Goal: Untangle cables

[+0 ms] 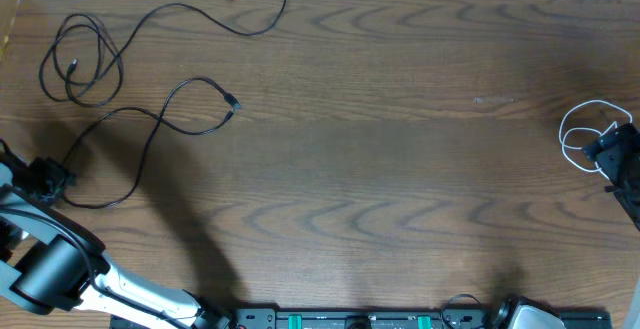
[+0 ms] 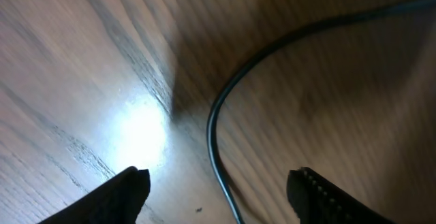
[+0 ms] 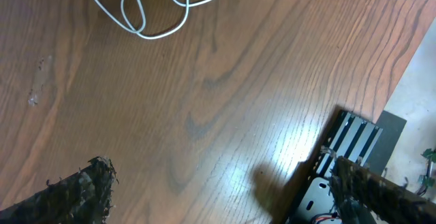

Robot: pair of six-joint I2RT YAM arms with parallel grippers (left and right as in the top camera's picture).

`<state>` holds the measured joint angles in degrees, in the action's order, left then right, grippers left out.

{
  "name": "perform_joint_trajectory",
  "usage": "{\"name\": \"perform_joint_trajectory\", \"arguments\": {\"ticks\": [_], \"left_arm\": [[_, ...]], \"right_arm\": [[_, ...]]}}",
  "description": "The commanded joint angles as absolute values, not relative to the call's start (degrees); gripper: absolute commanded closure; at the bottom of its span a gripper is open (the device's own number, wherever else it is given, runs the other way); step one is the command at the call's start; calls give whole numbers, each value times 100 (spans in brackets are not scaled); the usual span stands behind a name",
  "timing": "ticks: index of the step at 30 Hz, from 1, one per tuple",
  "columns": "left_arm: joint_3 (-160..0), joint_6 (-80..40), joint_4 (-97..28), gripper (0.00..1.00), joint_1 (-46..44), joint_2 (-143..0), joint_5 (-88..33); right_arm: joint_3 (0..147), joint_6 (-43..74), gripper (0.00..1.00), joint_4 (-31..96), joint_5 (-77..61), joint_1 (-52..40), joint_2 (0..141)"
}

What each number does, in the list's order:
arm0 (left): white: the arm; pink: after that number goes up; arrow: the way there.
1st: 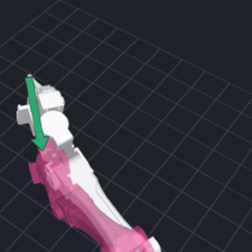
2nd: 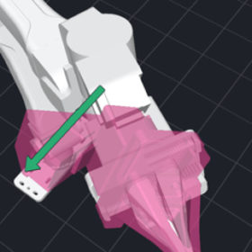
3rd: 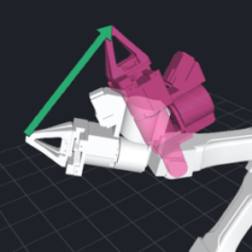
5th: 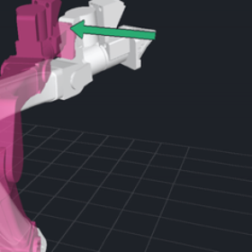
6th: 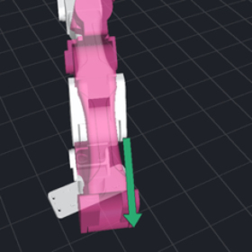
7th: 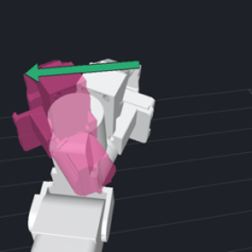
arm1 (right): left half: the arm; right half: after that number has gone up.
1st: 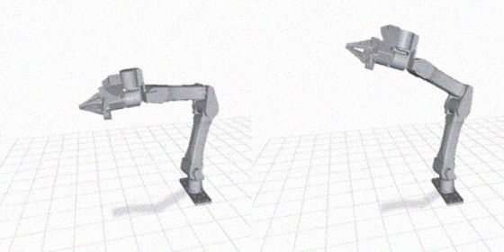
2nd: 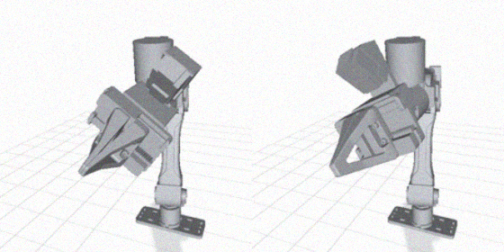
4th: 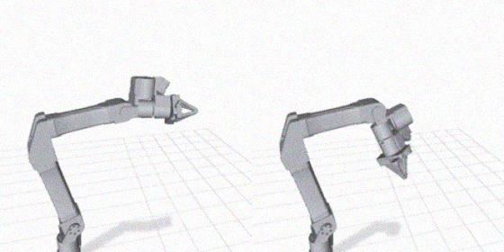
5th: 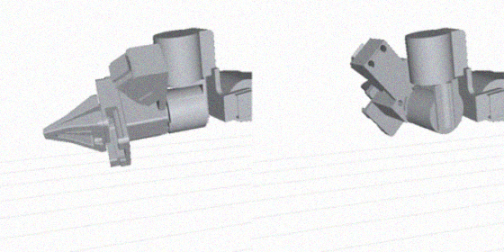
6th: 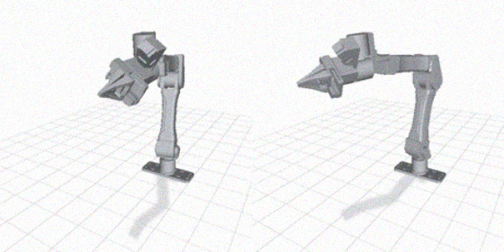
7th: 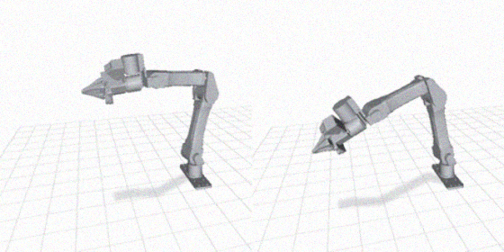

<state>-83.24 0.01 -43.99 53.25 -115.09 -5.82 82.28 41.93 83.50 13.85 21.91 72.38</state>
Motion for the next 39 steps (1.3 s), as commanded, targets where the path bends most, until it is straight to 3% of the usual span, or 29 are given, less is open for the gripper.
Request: {"name": "perform_joint_trajectory", "arguments": {"ticks": [1, 9, 18, 27, 32, 36, 39], "left_arm": [[-8138, 40, -4230, 31, 5356, -11577, -427], [-7699, 21, -3699, 31, 5356, -11577, -427], [-7623, 21, -3581, 43, 5356, -11587, -425], [-7596, 19, -3544, 45, 5356, -11966, -427], [-7596, 21, -3472, 59, 5356, -12092, -425], [-7596, 21, -3365, 90, 5356, -12092, -425], [-7599, 23, -3227, 92, 5341, -12092, -436]], "right_arm": [[8232, 4281, 1, 8357, 1441, 2217, 7229], [8232, 4281, 1, 8357, 1441, 2220, 7229], [8232, 4281, 1, 8357, 1441, 2220, 7229], [8232, 4281, 1, 8357, 1441, 2220, 7229], [8232, 4281, 1, 8357, 1441, 2220, 7229], [8232, 4281, 1, 8357, 1441, 2217, 7229], [8232, 4281, 1, 8357, 1441, 2220, 7229]]}}
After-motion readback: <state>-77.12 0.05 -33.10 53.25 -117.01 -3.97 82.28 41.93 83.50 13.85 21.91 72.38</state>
